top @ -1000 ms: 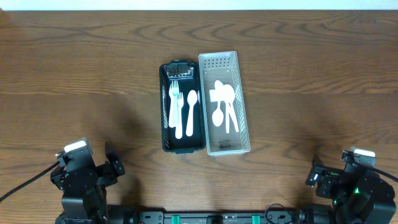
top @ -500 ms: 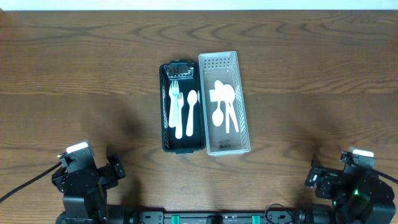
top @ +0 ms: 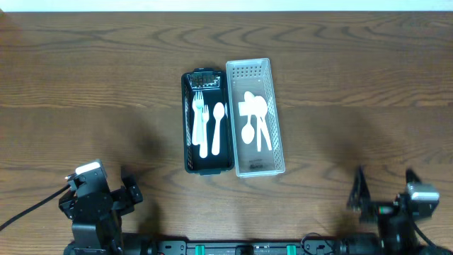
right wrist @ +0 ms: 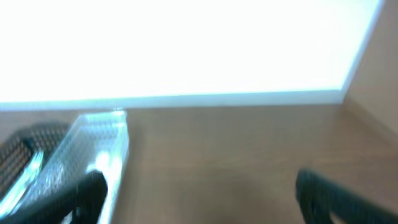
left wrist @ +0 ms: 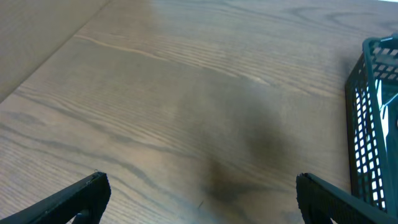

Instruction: Pack container

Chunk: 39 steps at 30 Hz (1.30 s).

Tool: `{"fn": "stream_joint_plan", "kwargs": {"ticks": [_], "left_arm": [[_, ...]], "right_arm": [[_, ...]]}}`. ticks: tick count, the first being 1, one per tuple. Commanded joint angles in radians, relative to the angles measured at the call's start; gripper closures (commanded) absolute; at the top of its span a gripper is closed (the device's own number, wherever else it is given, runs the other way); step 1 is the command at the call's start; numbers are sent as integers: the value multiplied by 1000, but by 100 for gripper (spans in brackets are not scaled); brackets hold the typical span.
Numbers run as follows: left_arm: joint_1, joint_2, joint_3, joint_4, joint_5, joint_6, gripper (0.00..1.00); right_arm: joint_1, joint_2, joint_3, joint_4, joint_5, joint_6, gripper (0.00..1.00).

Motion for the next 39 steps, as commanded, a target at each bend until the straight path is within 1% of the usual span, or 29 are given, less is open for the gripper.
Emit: {"fn": "stream_joint_plan", "kwargs": {"ticks": [1, 4, 6, 8, 12, 14, 15, 16, 39], "left_arm": [[-3, -6, -3, -1, -13, -2, 2], [-3, -6, -3, -1, -13, -2, 2], [-3, -6, -3, -1, -13, -2, 2], [-3, -6, -3, -1, -13, -2, 2], [-3, -6, -3, -1, -13, -2, 2], [-3, -6, -3, -1, -13, -2, 2], [-3, -6, -3, -1, -13, -2, 2], [-3, -6, -3, -1, -13, -2, 2], [-3, -6, -3, -1, -13, -2, 2]], "right_arm": [[30, 5, -184, 225, -29, -128, 1], [44, 4, -369, 504, -29, -217, 1], [44, -2, -449, 598, -29, -220, 1], [45, -8, -516, 654, -28, -220, 1], [50, -8, -591, 654, -28, -224, 1], [50, -8, -615, 624, -29, -209, 1], [51, -8, -613, 576, -32, -192, 1], [51, -8, -613, 578, -25, -174, 1], [51, -7, -613, 579, -25, -174, 1]]}}
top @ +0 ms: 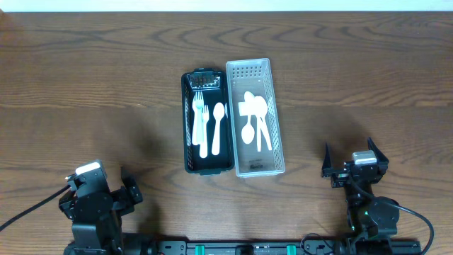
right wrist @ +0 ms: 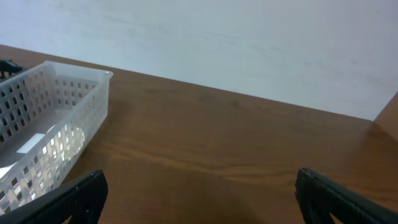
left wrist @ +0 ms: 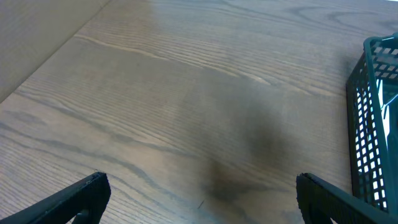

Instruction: Pack container

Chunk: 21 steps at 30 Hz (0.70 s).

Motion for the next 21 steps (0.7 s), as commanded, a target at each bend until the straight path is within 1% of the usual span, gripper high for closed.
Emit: {"fn": "stream_joint_plan", "kwargs": {"ticks": [1, 12, 14, 19, 21], "left_arm": [[-3, -5, -2, -1, -13, -2, 2], [-3, -23, -2, -7, -15, 7, 2], [-3, -71, -2, -7, 3, 13, 2], [-4, -251, -21, -22, 117, 13, 2], [-5, -277, -48, -18, 133, 13, 2]], "right_arm": [[11, -7, -2, -5, -2, 19, 1], [11, -7, -2, -5, -2, 19, 1], [11, -7, -2, -5, -2, 19, 1], [11, -7, -2, -5, -2, 19, 1], [11, -7, -2, -5, -2, 19, 1]]}}
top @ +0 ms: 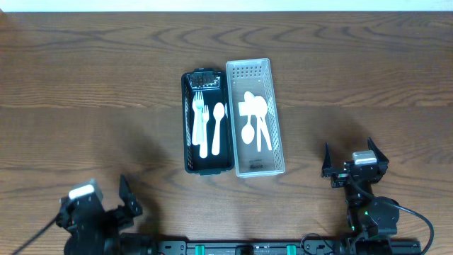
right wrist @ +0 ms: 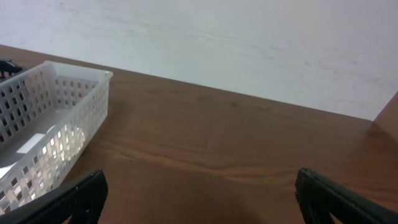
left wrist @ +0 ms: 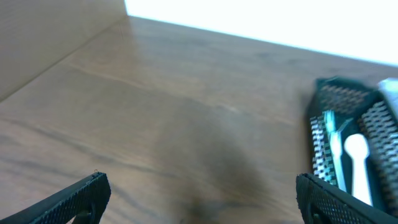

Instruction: Pack container

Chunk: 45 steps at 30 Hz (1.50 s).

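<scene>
A dark green basket (top: 207,164) stands mid-table beside a white basket (top: 249,69). In the green one lie a white fork (top: 199,113), knife and spoon (top: 217,127). The white one holds white spoons and other cutlery (top: 255,120). My left gripper (top: 106,200) stands open at the near left edge, nothing between its fingers (left wrist: 74,199); its view shows the green basket (left wrist: 348,146) far right. My right gripper (top: 354,166) stands open near the front right, empty; the white basket (right wrist: 50,124) is to its left.
The wooden table (top: 85,85) runs wide to both sides of the baskets. A pale wall (right wrist: 249,43) stands behind the far edge.
My left arm has drawn back toward the near edge and its camera has tilted up, now showing the green basket and its cutlery. The right arm has not moved.
First both grippers stood open at the near edge, the right one low at the far right corner. Then the right gripper was further in, closer to the white basket. Now the left arm sits lower at the edge. The baskets and cutlery have not shifted.
</scene>
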Tool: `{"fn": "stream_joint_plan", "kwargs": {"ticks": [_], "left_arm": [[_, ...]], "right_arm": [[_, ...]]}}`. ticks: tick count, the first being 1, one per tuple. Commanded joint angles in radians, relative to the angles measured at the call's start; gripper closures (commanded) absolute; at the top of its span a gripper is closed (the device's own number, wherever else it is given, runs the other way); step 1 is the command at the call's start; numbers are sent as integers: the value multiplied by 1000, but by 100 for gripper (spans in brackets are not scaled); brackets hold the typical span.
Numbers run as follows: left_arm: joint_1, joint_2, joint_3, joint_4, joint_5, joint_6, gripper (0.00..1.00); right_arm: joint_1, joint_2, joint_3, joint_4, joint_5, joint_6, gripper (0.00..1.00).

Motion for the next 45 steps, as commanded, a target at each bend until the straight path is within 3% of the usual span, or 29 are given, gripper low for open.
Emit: {"fn": "stream_joint_plan", "kwargs": {"ticks": [1, 3, 10, 14, 20, 45], "left_arm": [[-4, -28, -58, 16, 72, 13, 2], [-6, -32, -120, 107, 111, 31, 2], [-7, -36, -418, 668, 288, 132, 2], [-8, -37, -554, 828, 341, 133, 2], [-8, -37, -648, 849, 491, 137, 2], [-8, -35, -648, 849, 490, 126, 2]], "right_arm": [[11, -7, -2, -4, -2, 19, 1], [11, -7, -2, -4, -2, 19, 1], [11, -7, -2, -4, -2, 19, 1], [11, -7, -2, -4, -2, 19, 1], [11, -7, -2, -4, -2, 19, 1], [11, -7, -2, -4, -2, 19, 1]]}}
